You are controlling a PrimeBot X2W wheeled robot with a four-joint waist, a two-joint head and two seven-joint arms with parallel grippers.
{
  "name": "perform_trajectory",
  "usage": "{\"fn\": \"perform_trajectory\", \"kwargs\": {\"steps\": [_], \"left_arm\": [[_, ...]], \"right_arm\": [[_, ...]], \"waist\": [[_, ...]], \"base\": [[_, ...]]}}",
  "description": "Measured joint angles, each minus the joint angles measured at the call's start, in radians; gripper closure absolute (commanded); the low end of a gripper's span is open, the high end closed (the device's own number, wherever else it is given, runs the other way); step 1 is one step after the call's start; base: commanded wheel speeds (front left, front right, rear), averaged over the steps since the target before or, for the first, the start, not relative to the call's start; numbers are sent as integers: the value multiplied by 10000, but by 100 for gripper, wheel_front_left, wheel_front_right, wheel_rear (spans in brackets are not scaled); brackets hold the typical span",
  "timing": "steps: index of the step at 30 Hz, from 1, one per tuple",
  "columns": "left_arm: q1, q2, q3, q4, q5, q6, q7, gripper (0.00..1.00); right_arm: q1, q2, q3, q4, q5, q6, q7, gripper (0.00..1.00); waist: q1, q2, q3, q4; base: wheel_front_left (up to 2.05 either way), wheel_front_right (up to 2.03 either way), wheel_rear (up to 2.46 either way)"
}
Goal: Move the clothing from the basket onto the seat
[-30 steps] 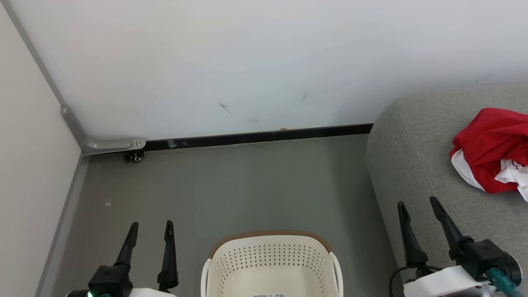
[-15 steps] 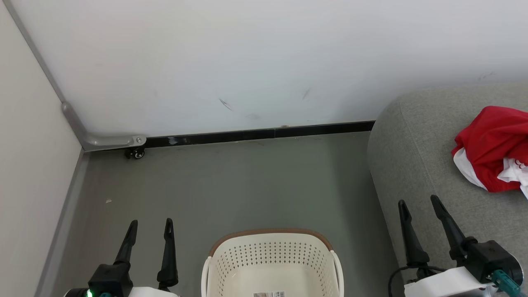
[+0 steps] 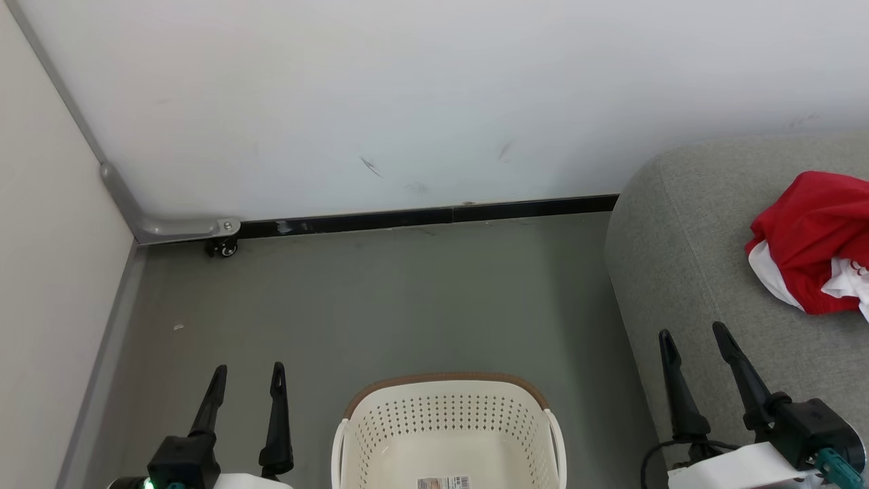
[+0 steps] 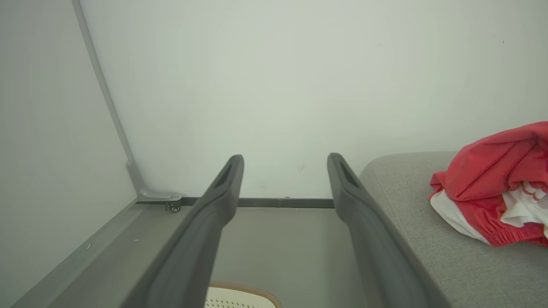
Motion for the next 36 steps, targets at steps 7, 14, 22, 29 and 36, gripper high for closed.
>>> {"fn": "perform_trajectory", "kwargs": {"steps": [7,14,22,29,36], "left_arm": [[-3,0,6,125,46,56,0,0],[9,-6,2,291,125,69,19,100],[410,-79,-48,920,-56,27,73,100],[374,-109,286,1103,-913,-153,387,100],[178,-182,468,1154,-2228,-416,694,100]], "right_arm": [[29,0,12,-117,6,0,88,0],[168,10,4,-102,0,0,113,100],[414,113,48,527,142,0,115,100],[411,113,44,516,1014,0,205,100],[370,113,17,516,2387,0,433,100]], "waist": [[0,0,38,12],[0,0,55,7],[0,0,59,9],[1,0,70,11],[5,0,76,12]], "base": [[0,0,0],[0,0,0],[0,0,0],[0,0,0],[0,0,0]]}}
